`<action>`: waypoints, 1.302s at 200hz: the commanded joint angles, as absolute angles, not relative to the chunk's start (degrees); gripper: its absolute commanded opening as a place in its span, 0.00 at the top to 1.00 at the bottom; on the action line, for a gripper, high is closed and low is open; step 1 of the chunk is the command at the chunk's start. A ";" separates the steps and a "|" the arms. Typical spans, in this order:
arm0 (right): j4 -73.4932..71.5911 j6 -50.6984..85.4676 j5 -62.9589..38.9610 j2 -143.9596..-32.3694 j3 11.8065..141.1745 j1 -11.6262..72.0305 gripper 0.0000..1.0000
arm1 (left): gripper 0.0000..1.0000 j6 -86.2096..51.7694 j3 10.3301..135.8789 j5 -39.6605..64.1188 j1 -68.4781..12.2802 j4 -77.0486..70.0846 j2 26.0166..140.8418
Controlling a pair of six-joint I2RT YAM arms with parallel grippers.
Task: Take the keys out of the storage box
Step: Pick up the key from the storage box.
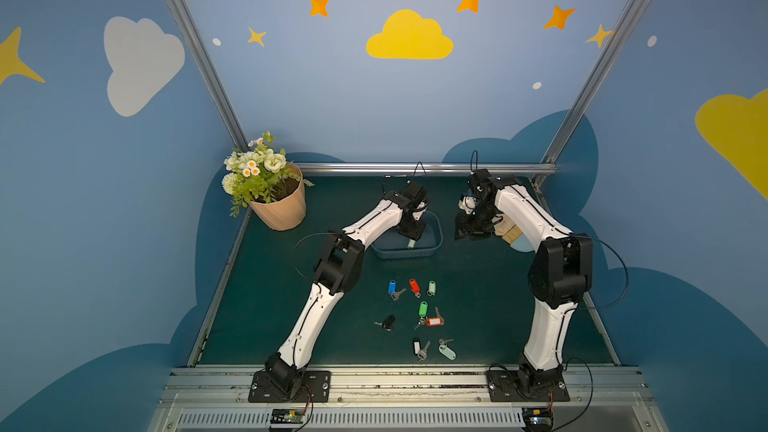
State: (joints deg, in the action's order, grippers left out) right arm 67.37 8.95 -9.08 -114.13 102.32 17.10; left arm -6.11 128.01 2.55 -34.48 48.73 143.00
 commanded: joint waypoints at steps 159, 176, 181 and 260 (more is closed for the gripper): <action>67.02 7.93 -10.68 -115.74 105.17 17.23 0.45 | 0.98 -5.45 126.59 -4.97 -34.05 55.05 134.10; 66.82 7.86 -11.15 -116.50 106.11 17.23 0.45 | 0.97 -5.45 122.49 -5.92 -33.98 55.16 128.55; 66.68 7.77 -11.39 -116.75 106.31 17.23 0.45 | 0.98 -5.42 120.82 -6.33 -34.01 55.11 126.82; 62.06 11.05 -9.78 -117.87 109.54 16.48 0.44 | 0.98 -8.47 90.46 3.79 -39.16 52.11 92.35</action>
State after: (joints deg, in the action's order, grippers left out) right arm 64.82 9.19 -11.05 -118.69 108.14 16.95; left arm -6.24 99.33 -3.16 -36.29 52.64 100.90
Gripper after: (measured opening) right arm 0.551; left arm 0.053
